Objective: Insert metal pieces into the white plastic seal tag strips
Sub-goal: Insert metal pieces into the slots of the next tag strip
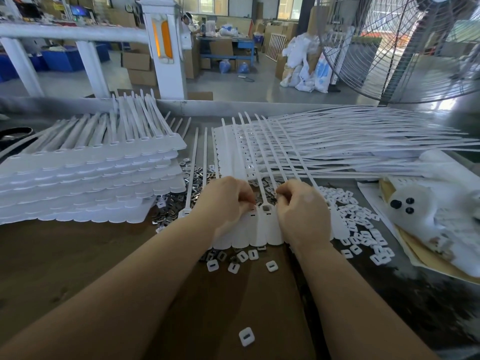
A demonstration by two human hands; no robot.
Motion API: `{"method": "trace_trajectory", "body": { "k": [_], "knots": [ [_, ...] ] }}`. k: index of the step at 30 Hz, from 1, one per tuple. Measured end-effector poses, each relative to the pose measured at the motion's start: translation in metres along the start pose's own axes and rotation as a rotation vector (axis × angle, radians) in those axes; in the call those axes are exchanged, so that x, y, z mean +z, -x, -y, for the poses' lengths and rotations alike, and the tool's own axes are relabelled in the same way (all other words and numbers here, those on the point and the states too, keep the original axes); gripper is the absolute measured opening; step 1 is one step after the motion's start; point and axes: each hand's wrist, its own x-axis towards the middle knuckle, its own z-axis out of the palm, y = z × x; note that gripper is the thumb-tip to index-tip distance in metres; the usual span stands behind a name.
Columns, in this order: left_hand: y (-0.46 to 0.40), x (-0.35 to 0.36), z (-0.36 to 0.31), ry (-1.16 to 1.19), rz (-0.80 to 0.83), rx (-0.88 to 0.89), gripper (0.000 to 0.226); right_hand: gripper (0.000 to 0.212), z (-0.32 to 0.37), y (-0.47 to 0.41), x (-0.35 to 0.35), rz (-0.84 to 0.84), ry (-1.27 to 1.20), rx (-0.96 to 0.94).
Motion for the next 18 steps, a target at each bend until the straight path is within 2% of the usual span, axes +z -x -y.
{"method": "trace_trajectory", "body": {
  "k": [9,13,18],
  "knots": [
    [0.01,0.006,0.007,0.037,-0.02,0.033,0.014,0.022,0.002,-0.019,-0.009,0.075,0.093,0.048],
    [0.006,0.005,0.005,0.073,0.017,-0.027,0.007,0.027,0.002,-0.036,-0.01,0.178,0.188,0.076],
    [0.005,0.009,0.005,0.114,-0.018,-0.054,0.004,0.034,0.001,-0.044,-0.008,0.316,0.318,0.069]
  ]
}}
